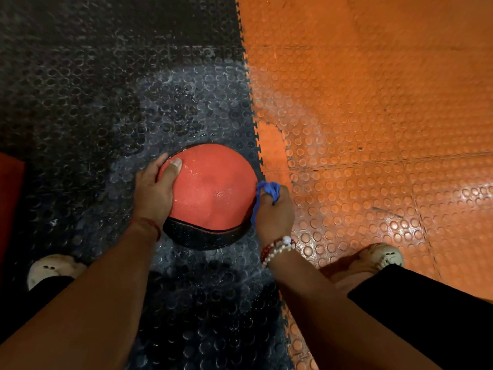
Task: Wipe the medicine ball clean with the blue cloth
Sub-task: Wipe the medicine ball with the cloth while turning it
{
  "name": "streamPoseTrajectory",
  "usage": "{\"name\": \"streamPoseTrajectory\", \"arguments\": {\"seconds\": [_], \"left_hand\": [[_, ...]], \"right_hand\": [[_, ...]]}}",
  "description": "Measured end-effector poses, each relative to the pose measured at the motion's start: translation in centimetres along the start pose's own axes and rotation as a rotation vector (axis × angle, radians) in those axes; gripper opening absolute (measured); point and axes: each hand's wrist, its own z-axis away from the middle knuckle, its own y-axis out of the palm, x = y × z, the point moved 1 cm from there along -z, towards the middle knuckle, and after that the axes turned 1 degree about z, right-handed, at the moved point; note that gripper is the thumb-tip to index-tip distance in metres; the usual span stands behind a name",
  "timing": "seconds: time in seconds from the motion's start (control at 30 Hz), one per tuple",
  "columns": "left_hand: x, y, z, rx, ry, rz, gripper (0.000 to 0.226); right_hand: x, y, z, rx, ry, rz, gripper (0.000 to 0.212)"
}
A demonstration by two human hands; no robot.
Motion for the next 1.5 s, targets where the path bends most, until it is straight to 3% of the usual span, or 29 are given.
{"name": "streamPoseTrajectory", "arguments": {"seconds": [0.1,0.2,0.4,0.53,0.67,0.87,1.17,1.3,1.4,1.5], "left_hand": [[0.4,-0.6,-0.4,0.032,-0.013,0.018,0.068],[0.7,-0.7,-0.2,0.03,0.0,0.013,0.065],[1.2,-0.8,-0.5,0.023,-0.017,0.057,0.061],[1.1,-1.1,-0.5,0.043,-0.032,0.069,0.053],[1.3,-1.0,-0.6,0.051,-0.022,0.065,0.059],[1.4,-1.1,-0.8,0.066,-0.027,0.074,0.065],[0.8,0.0,-0.6,0.034,-0.014,0.037,0.065],[0.7,0.0,-0.8,0.043,-0.019,0.032,0.067],[0.8,-0.1,-0.8,0.047,-0.008,0.031,0.072],[0.7,0.0,-0.4,0.043,0.003,0.017,0.07]], "right_hand": [[2.1,0.1,1.1,0.01,-0.208,0.028,0.018],[3.0,0.9,-1.4,0.054,-0.255,0.099,0.019],[0.2,1.2,-4.5,0.185,0.067,-0.016,0.018],[-2.1,1.0,-1.0,0.057,0.241,-0.123,0.009],[-1.5,1.1,2.0,-0.061,0.152,-0.187,0.01],[0.8,1.3,0.4,-0.041,-0.156,0.006,0.022],[-1.6,0.6,-1.5,0.001,0.197,-0.088,0.014],[-0.7,0.0,1.4,-0.077,0.043,-0.065,0.01],[0.8,0.3,0.4,-0.066,-0.124,-0.004,0.022],[1.2,0.6,-2.5,0.004,-0.081,0.035,0.023]]}}
